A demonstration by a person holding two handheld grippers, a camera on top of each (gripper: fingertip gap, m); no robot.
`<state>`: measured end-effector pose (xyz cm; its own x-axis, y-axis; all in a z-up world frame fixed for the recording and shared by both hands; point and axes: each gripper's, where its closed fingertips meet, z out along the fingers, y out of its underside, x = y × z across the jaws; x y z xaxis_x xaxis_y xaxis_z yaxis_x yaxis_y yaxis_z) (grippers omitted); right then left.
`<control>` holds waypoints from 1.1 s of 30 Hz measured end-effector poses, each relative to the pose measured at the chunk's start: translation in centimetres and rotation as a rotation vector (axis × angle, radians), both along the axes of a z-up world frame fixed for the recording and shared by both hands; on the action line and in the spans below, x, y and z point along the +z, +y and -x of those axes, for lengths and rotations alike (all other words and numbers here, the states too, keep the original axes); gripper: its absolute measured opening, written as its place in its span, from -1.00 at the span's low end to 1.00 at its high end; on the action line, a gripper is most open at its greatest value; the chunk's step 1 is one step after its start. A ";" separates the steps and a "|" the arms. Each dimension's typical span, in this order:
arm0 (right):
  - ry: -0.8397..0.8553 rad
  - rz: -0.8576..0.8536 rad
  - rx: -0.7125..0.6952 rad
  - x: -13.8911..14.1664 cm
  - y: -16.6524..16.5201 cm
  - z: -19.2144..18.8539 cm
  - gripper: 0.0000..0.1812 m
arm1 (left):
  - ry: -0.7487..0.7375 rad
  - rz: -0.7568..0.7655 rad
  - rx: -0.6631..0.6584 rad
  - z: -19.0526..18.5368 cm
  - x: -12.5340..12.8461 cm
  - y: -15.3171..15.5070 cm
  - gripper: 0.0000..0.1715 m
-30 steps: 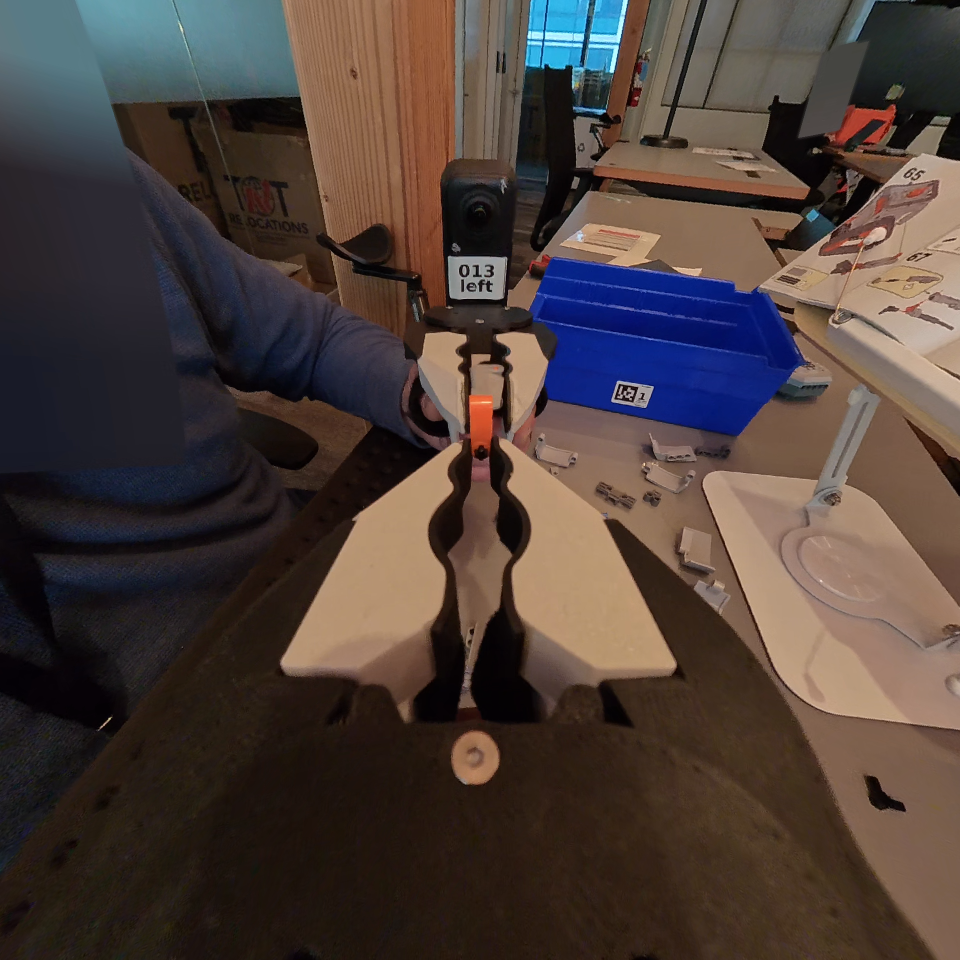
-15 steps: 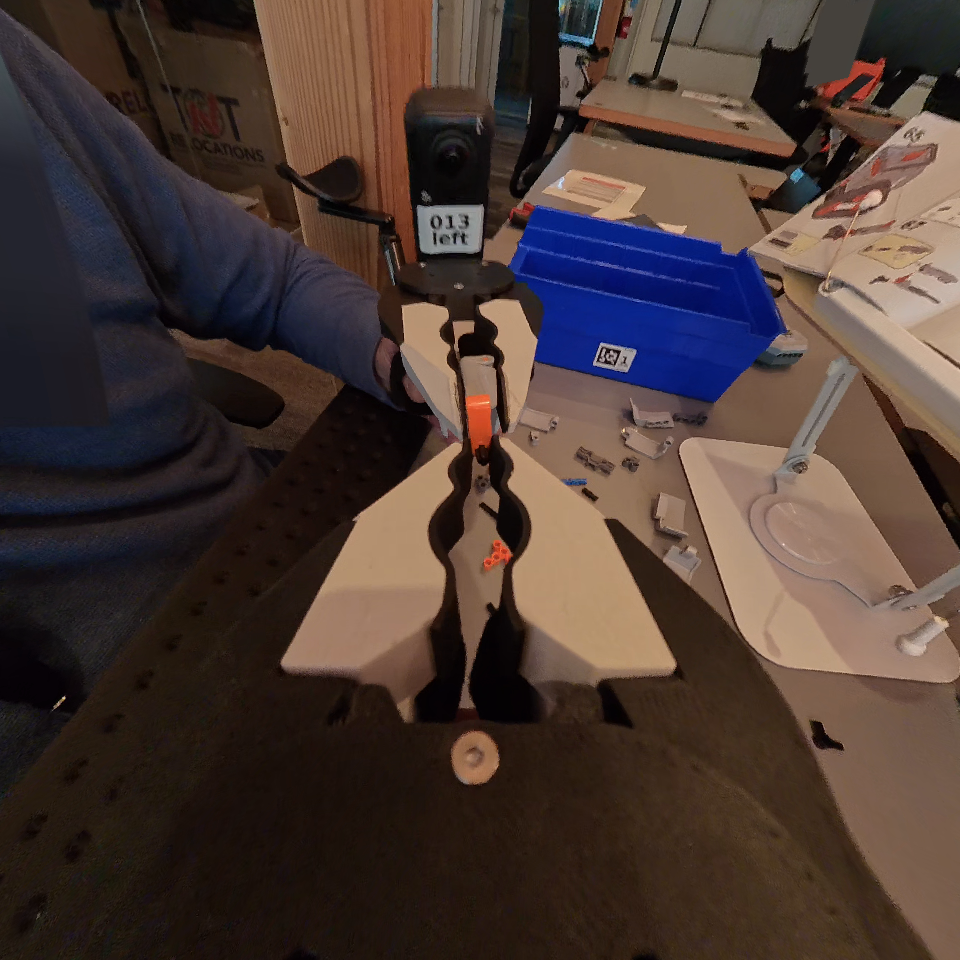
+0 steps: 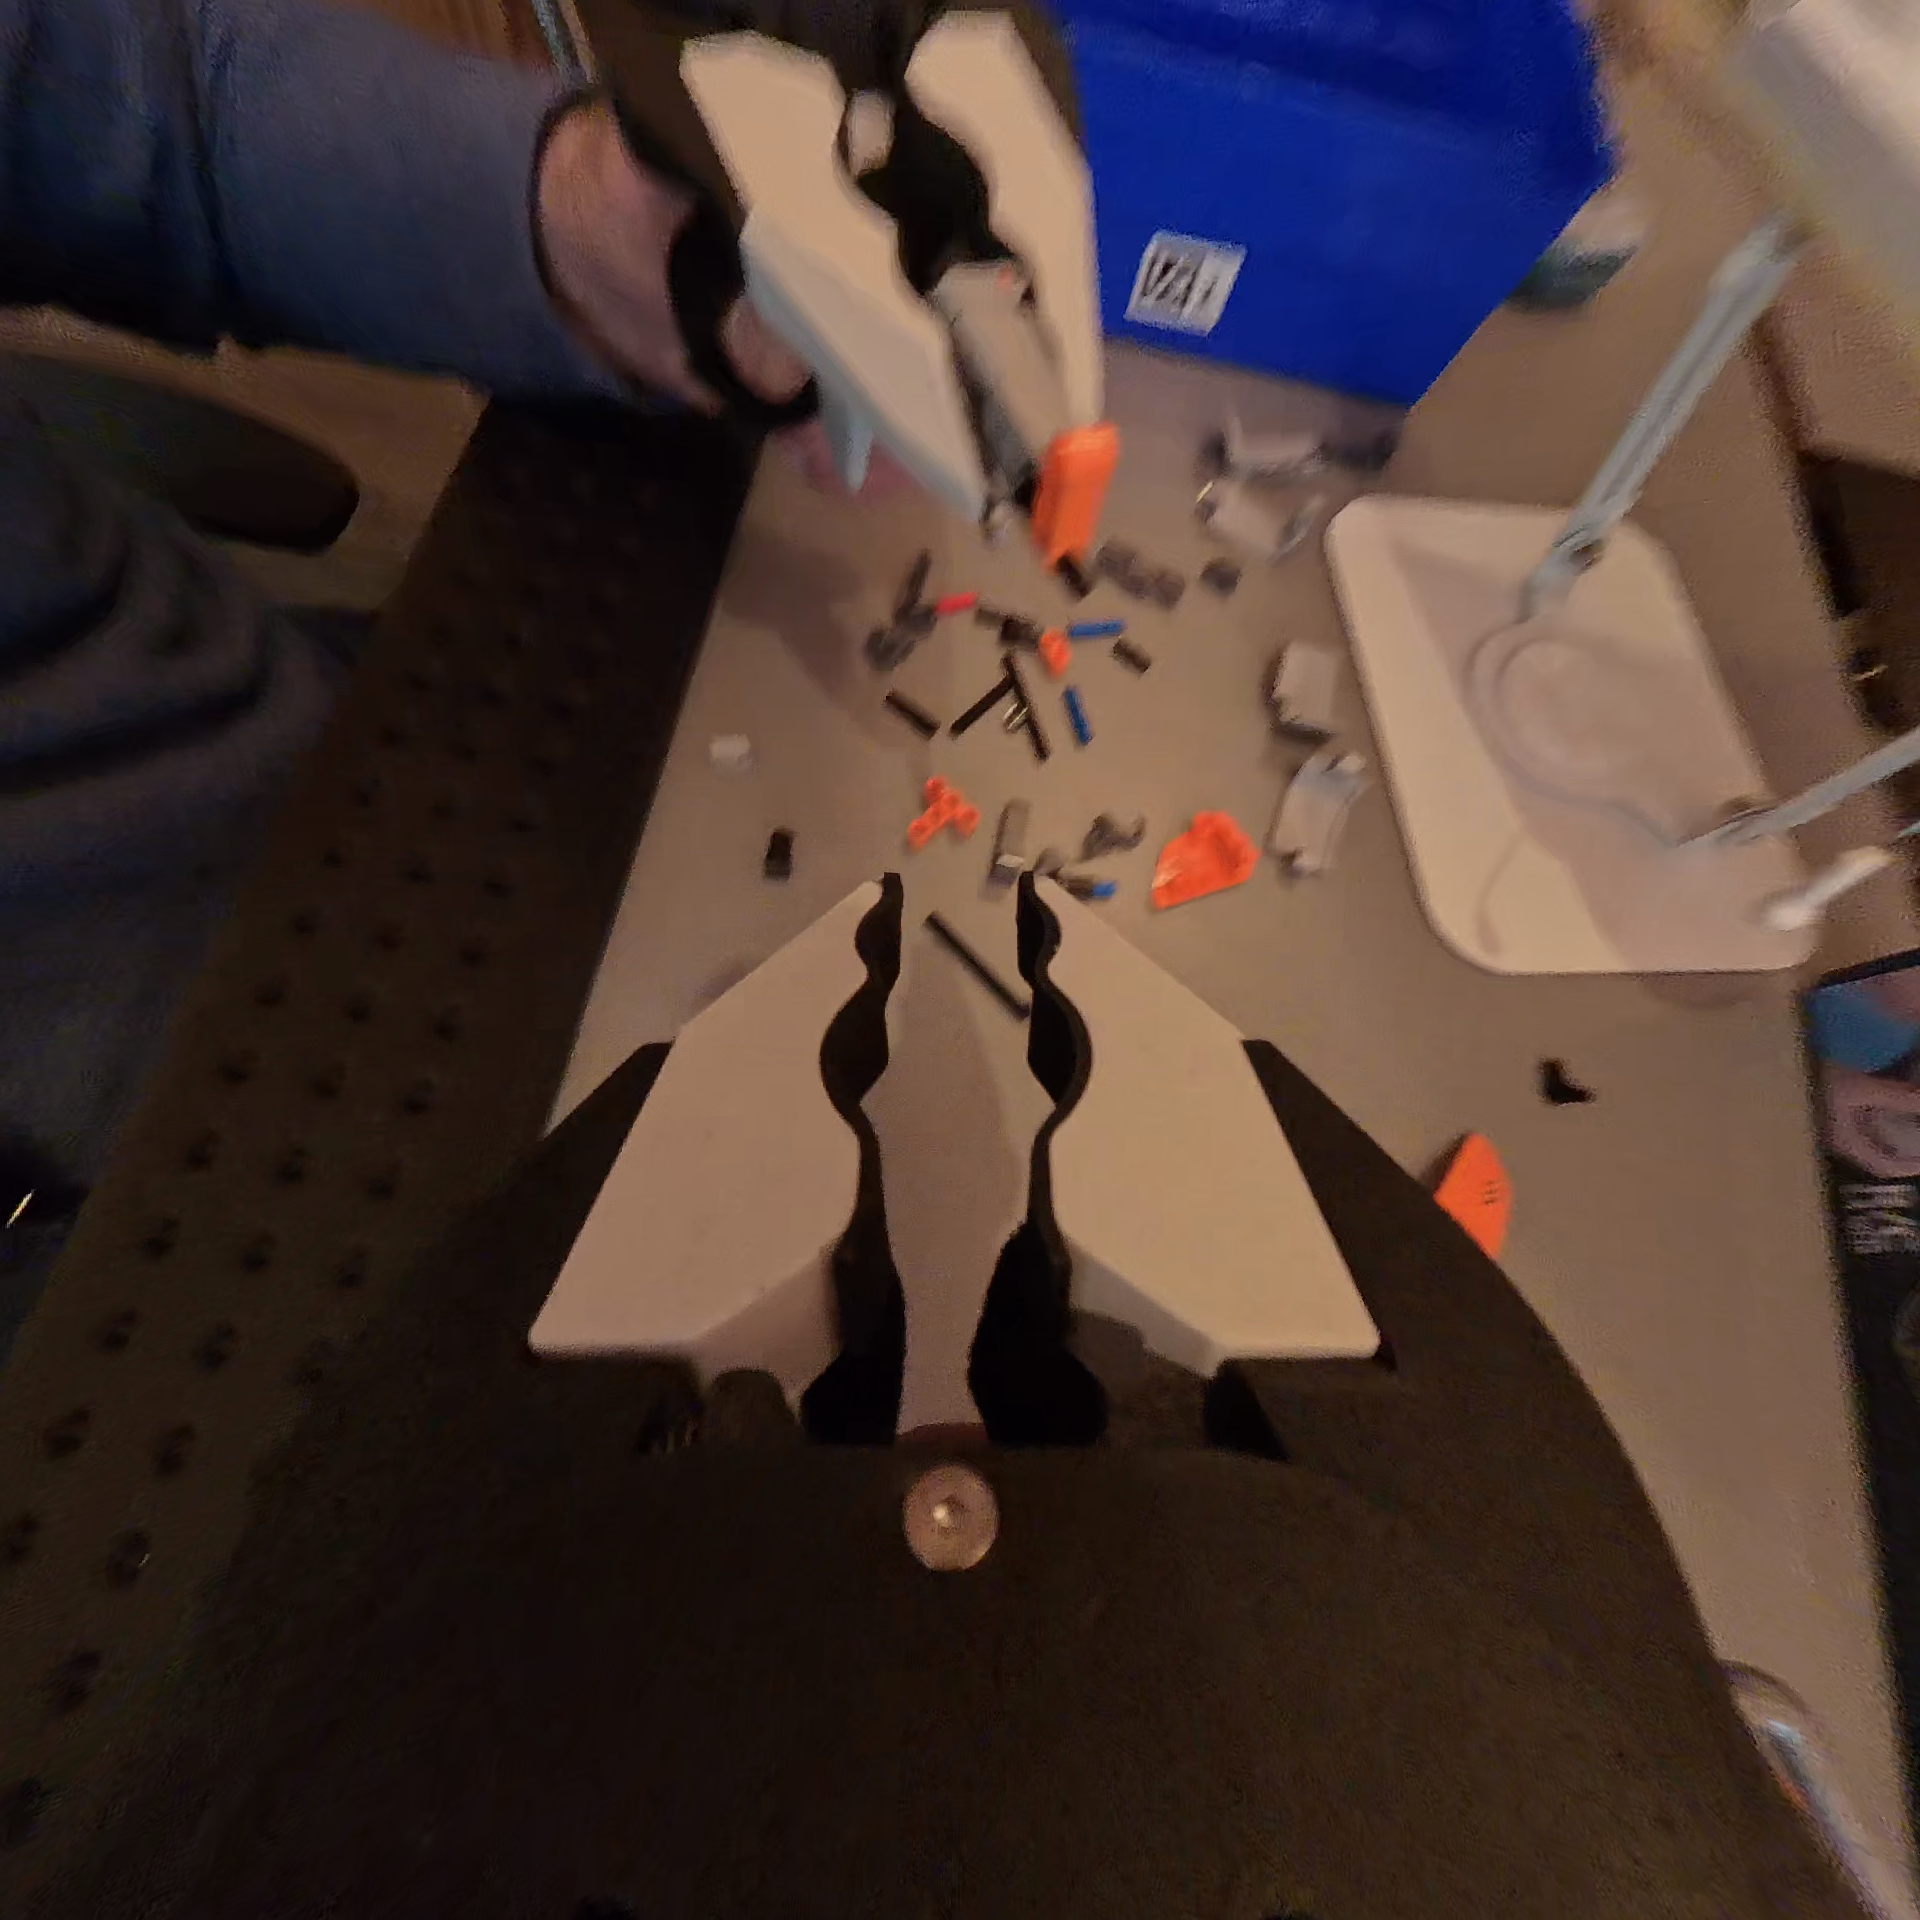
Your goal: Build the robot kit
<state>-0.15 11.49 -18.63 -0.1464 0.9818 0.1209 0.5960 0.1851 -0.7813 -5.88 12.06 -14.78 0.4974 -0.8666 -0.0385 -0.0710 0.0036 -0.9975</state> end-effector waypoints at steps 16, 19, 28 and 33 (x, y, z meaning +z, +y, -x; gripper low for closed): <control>-0.281 0.127 0.013 -10.8 -2.4 1.0 -0.86 | 0.115 0.101 -0.003 0.8 -3.6 -0.3 -0.85; -0.286 0.113 0.007 -10.8 -2.3 1.0 -0.86 | 0.100 0.111 -0.009 0.9 -3.6 -0.2 -0.84; -0.135 0.080 -0.028 -7.5 -1.0 1.3 -0.86 | 0.115 0.038 -0.029 0.9 -3.0 -0.6 -0.84; 0.066 0.093 -0.065 -2.7 0.3 1.3 -0.86 | 0.119 0.021 -0.057 0.7 -2.9 -1.2 -0.84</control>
